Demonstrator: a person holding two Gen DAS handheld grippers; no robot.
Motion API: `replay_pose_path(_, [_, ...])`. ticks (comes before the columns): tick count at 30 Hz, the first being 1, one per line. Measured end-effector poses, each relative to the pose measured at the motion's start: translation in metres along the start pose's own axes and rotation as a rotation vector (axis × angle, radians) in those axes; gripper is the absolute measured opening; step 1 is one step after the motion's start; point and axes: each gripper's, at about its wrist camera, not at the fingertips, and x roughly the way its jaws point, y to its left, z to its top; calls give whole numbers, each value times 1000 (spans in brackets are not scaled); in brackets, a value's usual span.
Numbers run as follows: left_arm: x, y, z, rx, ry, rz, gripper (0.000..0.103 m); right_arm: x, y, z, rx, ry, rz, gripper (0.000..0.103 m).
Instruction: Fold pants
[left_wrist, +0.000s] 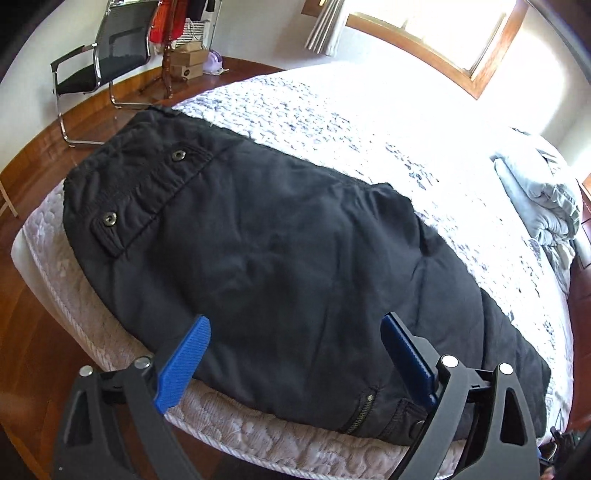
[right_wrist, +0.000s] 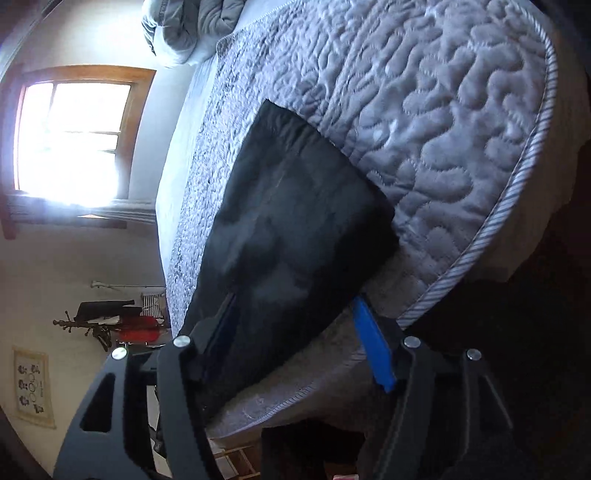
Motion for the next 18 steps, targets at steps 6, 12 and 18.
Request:
replay_pose_path(6, [15,32,0,-34,38,61,94,16,-8,3,71,10,-13,64])
replay_pose_path(12, [30,58,4,-56,58,113,94,28,8,14,71,3,-15,45])
replay_pose_path(18, [45,59,11,-50,73,133,96,38,34,34,-32,7,-41,9])
